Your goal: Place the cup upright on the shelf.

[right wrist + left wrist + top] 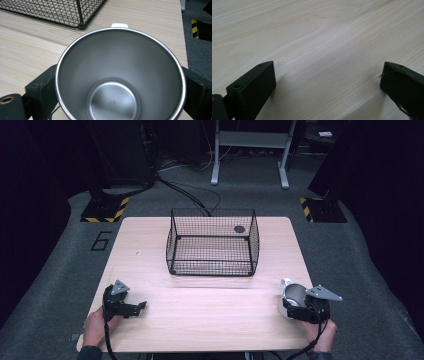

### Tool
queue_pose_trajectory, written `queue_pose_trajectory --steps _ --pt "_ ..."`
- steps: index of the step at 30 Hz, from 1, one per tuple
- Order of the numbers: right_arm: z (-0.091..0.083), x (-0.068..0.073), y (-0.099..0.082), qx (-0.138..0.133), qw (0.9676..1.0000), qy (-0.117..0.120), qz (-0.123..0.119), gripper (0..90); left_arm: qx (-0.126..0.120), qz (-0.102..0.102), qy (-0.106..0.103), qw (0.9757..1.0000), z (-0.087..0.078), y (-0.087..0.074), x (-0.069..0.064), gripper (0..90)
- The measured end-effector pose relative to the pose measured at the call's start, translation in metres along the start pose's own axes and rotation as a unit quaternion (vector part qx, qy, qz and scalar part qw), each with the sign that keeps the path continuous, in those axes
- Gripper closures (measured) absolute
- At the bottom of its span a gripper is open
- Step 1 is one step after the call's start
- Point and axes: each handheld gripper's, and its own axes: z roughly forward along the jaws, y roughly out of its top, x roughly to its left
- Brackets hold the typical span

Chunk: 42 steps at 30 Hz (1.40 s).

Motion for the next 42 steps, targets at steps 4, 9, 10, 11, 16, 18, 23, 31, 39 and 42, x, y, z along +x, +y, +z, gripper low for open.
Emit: queue_pose_trajectory --steps 4,9,10,11,16,18,23,31,39,42 --pt "-0.001 0.000 0.002 -0.001 1.0000 0.002 -0.004 6.1 0.000 0.000 0.000 1.0000 0.000 0.000 0.000 0.4" --pt "-0.003 0.003 0.007 -0.001 0.9999 0.003 -0.013 6.2 0.000 0.000 0.000 1.0000 0.000 0.000 0.000 0.4" --pt "-0.003 0.004 0.007 -0.003 0.9999 0.004 -0.012 6.2 0.000 0.000 0.000 1.0000 0.000 0.000 0.000 0.4" --pt "-0.003 0.004 0.008 -0.005 0.9999 0.005 -0.011 6.2 0.000 0.000 0.000 1.0000 0.000 0.000 0.000 0.4" --pt "-0.004 0.007 0.010 -0.004 0.9998 0.011 -0.015 6.2 0.000 0.000 0.000 1.0000 0.000 0.000 0.000 0.4" --pt "-0.003 0.009 0.011 -0.005 0.9998 0.013 -0.016 6.2 0.000 0.000 0.000 1.0000 0.000 0.000 0.000 0.4" --pt "-0.003 0.012 0.014 -0.004 0.9996 0.021 -0.020 6.2 0.000 0.000 0.000 1.0000 0.000 0.000 0.000 0.4" --pt "0.001 0.021 0.021 -0.008 0.9989 0.037 -0.028 6.2 0.000 0.000 0.000 1.0000 0.000 0.000 0.000 0.4" --pt "0.009 0.034 0.030 -0.005 0.9976 0.056 -0.039 6.2 0.000 0.000 0.000 1.0000 0.000 0.000 0.000 0.4" --pt "0.012 0.038 0.032 -0.007 0.9971 0.062 -0.045 6.2 0.000 0.000 0.000 1.0000 0.000 0.000 0.000 0.4"
